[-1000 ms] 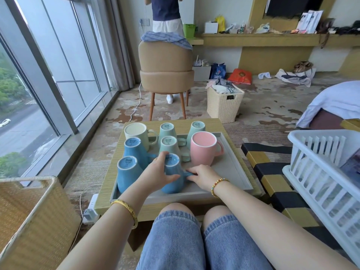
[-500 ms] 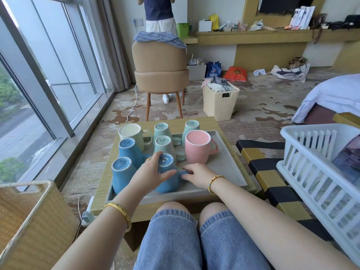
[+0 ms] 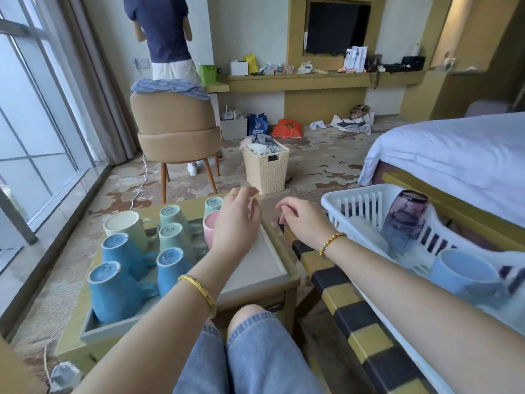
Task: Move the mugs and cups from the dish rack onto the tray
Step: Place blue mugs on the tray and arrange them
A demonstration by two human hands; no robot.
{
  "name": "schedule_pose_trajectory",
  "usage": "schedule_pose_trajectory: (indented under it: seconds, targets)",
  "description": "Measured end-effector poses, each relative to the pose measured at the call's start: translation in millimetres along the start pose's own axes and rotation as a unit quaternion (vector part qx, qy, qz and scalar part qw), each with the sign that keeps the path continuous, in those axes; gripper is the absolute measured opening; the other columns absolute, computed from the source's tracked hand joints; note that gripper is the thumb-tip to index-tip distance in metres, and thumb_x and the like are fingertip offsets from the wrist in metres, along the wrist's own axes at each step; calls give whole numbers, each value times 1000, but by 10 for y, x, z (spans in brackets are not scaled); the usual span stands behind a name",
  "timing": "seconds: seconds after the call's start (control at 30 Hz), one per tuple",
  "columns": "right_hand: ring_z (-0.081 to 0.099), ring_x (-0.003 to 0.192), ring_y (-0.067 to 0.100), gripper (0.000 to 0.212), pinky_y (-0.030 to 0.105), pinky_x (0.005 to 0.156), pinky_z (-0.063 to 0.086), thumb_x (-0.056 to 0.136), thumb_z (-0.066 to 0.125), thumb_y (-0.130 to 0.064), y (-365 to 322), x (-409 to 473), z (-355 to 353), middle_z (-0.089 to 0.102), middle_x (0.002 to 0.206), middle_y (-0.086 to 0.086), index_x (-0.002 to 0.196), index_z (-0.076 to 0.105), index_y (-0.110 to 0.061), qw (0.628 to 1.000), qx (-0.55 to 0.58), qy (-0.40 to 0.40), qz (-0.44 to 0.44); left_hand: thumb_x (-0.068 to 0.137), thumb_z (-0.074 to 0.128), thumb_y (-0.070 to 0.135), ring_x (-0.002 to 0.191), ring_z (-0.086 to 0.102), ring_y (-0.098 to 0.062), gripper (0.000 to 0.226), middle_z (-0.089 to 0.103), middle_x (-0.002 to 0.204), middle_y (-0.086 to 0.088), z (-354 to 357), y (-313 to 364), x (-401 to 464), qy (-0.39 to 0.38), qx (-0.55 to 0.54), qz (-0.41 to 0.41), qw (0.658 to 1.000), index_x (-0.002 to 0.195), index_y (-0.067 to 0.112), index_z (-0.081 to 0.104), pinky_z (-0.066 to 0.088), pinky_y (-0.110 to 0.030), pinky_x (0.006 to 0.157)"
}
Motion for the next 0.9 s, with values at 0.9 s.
schedule_pose_trajectory:
  seconds: [0.9]
  targets:
    - [43,119,33,35,40,90,41,96,38,-30,2213,-1004,-1550,49,129,12,125,49,-13,903,-272,-13,334,91,28,5,91,59,-29,39,70,92,-10,2373,1502,-554,-328,88,52,939,117,17,55,30,-30,102]
Point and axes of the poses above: each hand's wrist, its own x-axis towards the middle knuckle, its own z-axis out of the palm, y = z × x, the point moved 9 cm from there along x, towards the middle knuckle
